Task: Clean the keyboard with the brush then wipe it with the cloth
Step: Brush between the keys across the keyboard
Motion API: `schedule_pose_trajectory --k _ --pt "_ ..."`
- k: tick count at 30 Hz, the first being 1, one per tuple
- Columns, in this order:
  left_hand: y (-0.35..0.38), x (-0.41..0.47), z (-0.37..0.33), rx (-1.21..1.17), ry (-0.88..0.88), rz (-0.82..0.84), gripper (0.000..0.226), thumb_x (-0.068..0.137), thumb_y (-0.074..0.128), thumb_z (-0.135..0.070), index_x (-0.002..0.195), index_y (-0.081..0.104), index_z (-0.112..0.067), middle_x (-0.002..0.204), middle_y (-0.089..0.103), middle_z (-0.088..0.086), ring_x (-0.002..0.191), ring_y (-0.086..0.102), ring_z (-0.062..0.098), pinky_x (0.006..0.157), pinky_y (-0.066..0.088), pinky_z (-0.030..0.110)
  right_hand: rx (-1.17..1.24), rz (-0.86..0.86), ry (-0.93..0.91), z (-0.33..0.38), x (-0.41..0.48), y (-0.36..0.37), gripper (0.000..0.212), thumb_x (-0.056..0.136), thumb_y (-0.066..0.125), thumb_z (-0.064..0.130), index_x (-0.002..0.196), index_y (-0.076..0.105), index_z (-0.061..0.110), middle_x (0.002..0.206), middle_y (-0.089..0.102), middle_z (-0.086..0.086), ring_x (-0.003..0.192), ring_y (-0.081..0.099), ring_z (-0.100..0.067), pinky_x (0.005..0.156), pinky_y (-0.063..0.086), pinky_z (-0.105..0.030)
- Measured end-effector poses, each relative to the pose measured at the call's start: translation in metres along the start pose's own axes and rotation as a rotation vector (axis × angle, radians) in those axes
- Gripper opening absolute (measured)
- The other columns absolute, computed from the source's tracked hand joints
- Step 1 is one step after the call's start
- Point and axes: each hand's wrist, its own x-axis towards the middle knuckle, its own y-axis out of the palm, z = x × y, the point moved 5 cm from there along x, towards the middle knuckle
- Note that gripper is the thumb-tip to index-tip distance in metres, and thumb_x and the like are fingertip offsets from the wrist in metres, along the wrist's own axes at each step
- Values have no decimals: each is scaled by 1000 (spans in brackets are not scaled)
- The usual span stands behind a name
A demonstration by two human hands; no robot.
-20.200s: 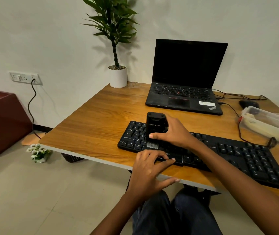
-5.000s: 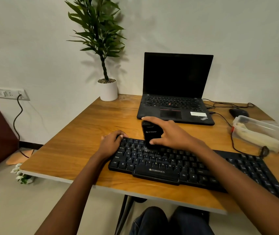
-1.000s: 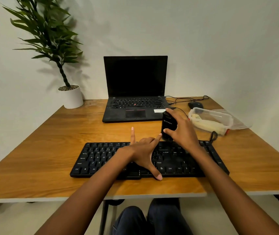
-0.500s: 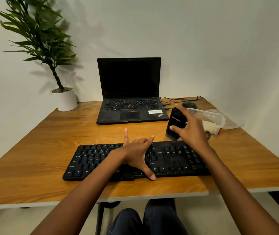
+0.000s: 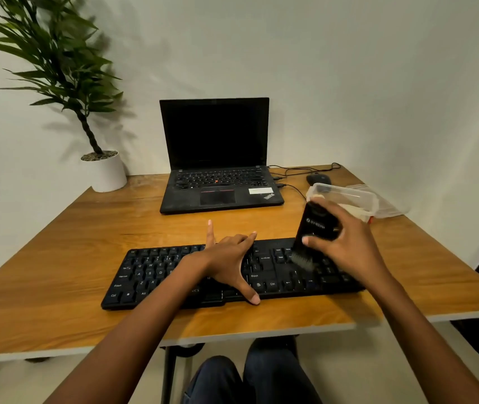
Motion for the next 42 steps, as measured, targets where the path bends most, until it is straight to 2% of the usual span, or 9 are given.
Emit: schedule_pose_trajectory --k 2,6,11,17,23,29,33,37,42 --pt "0 -1 0 2 -4 8 129 65 67 -71 149 -15 -18 160 1 4 147 -1 24 89 -36 62 -21 -96 -7 -5 26 5 74 74 74 11 138 41 27 133 52 -3 120 49 -19 85 40 -23" --pt "-1 0 0 6 -6 10 128 65 66 -71 149 -15 -18 160 0 2 147 -1 23 87 -37 60 -83 -83 26 -22 45 20 70 77 72 14 138 40 26 133 53 -10 119 51 -25 80 40 -23" --pt "0 0 1 25 -4 -1 129 64 66 -73 150 -14 -17 160 2 2 147 1 22 90 -36 64 -138 -29 -31 -16 -10 8 71 75 74 12 136 42 30 124 57 -7 108 57 -21 82 52 -31" --pt "0 0 1 18 -5 11 128 65 65 -72 149 -15 -17 160 0 1 147 0 23 89 -36 65 -81 17 42 -13 -22 -5 71 73 76 11 132 45 32 124 57 -3 103 53 -14 74 48 -21" --pt "0 0 1 15 -19 28 127 66 65 -71 149 -15 -18 160 -3 1 147 -3 24 85 -38 62 -155 -143 21 -9 14 10 71 77 73 18 138 38 29 126 58 -8 113 56 -26 82 54 -38" --pt "0 1 1 17 -19 31 128 65 66 -71 149 -15 -18 160 -4 0 147 -4 23 90 -36 64 -197 -49 51 -16 -33 2 70 76 74 16 134 41 33 119 61 -5 102 61 -23 78 56 -39" --pt "0 0 2 11 -23 38 128 65 67 -71 149 -15 -20 160 -4 0 147 -4 23 91 -35 66 -118 -59 95 -14 -22 -6 68 71 78 14 130 46 27 121 59 -3 110 56 -21 83 50 -34" --pt "-1 0 1 -3 -16 32 127 65 67 -70 149 -15 -22 160 0 0 147 -2 24 87 -38 62 -101 -209 81 -10 16 2 68 70 78 12 128 44 20 127 55 -7 118 52 -25 89 51 -42" --pt "-1 1 2 12 -10 20 128 65 67 -71 149 -15 -22 160 3 0 147 -1 23 88 -37 64 -171 -106 96 -20 9 7 63 71 78 14 121 41 27 122 57 -8 111 56 -28 79 56 -46"
